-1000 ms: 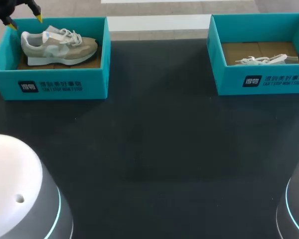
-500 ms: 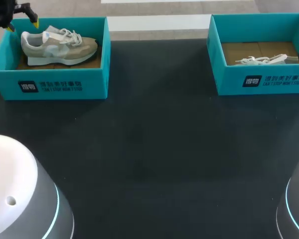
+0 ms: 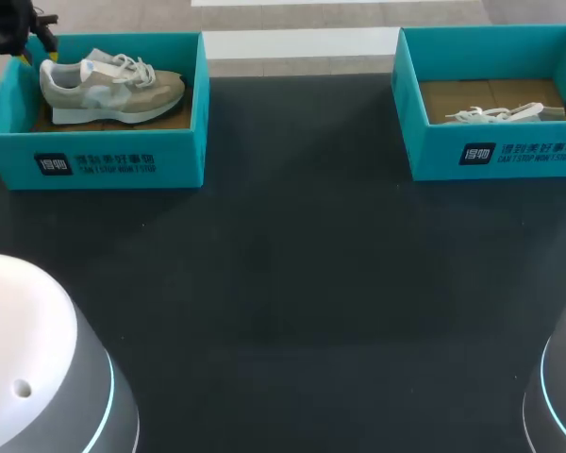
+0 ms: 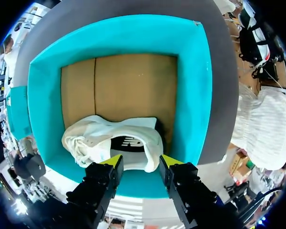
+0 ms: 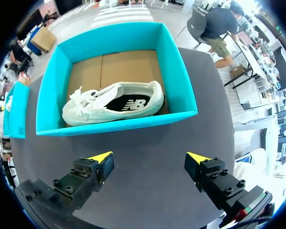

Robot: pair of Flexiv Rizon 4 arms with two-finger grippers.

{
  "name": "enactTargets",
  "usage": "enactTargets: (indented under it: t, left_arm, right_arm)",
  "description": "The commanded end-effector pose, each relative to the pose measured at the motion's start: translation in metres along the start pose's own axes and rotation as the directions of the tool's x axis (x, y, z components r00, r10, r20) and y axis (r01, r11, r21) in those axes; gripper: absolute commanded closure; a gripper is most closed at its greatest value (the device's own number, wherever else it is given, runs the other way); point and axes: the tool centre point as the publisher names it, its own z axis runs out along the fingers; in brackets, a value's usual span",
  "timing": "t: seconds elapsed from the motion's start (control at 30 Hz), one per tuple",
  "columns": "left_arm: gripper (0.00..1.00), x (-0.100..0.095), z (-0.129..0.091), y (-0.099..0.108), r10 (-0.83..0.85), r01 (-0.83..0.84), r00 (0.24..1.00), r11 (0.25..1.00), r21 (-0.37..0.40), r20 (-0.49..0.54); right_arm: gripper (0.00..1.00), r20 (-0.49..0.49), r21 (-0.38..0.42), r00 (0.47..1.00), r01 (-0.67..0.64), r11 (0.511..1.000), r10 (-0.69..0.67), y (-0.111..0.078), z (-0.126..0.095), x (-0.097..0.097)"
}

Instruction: Take the shoe out of the shoebox, open the shoe tongue, remove and reinsert the insole, then place the shoe into the shoebox

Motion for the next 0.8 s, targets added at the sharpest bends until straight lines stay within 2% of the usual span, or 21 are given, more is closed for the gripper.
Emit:
enactTargets:
  t: [0.03, 0.17, 0.27, 0.43, 0.57, 0.77, 0.8]
  left_arm:
    - [0.51, 0.007, 0.01, 0.012, -0.005, 0.005, 1.0, 1.0, 0.014, -0.024]
    - [0.5, 0.015, 0.014, 0.018, -0.018, 0.019, 0.999, 1.0, 0.025, -0.044]
    - [0.37, 0.02, 0.02, 0.019, -0.016, 0.018, 0.998, 0.999, 0.029, -0.062]
    - [0.38, 0.02, 0.028, 0.018, -0.022, 0.026, 0.997, 0.998, 0.05, -0.073]
    - [0.32, 0.02, 0.036, 0.017, -0.02, 0.025, 0.997, 0.997, 0.066, -0.077]
    - [0.28, 0.021, 0.042, 0.017, -0.022, 0.03, 0.996, 0.996, 0.088, -0.089]
    - [0.24, 0.021, 0.042, 0.016, -0.02, 0.029, 0.996, 0.995, 0.093, -0.091]
  right_arm:
    - [0.0, 0.0, -0.001, 1.0, -0.001, 1.0, 0.001, 0.0, 0.0, 0.0]
    - [0.0, 0.0, -0.001, 1.0, -0.001, 1.0, 0.001, 0.0, 0.0, 0.0]
    - [0.0, 0.0, -0.001, 1.0, -0.001, 1.0, 0.001, 0.0, 0.0, 0.0]
    - [0.0, 0.0, -0.001, 1.0, -0.001, 1.0, 0.001, 0.0, 0.0, 0.0]
    - [0.0, 0.0, -0.001, 1.0, -0.001, 1.0, 0.001, 0.0, 0.0, 0.0]
    - [0.0, 0.0, -0.001, 1.0, -0.001, 1.0, 0.001, 0.0, 0.0, 0.0]
    - [0.0, 0.0, -0.001, 1.0, -0.001, 1.0, 0.001, 0.0, 0.0, 0.0]
